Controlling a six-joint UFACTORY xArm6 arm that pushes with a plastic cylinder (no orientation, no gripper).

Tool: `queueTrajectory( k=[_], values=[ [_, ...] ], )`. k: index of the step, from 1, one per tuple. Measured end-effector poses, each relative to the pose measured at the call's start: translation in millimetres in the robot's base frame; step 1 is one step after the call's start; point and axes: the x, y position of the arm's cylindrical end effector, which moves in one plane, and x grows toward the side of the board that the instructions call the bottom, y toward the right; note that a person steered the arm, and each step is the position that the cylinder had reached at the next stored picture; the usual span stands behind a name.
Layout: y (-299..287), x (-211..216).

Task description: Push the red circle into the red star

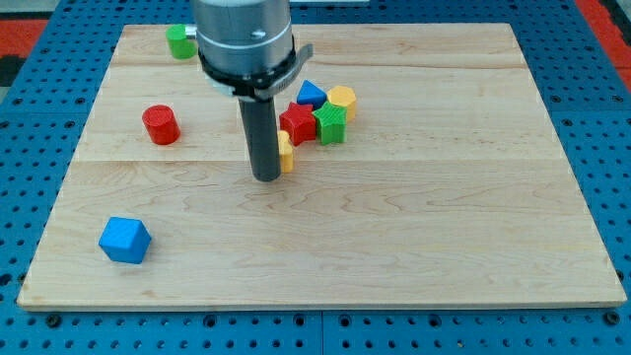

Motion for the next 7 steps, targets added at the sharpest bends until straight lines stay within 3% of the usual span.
queueTrajectory(
  k=[2,4,5,7],
  values=[
    [12.1,-4.9],
    [-105.4,11.0],
    [-167.7,-8.1],
    [-159.6,-57.4]
  ],
)
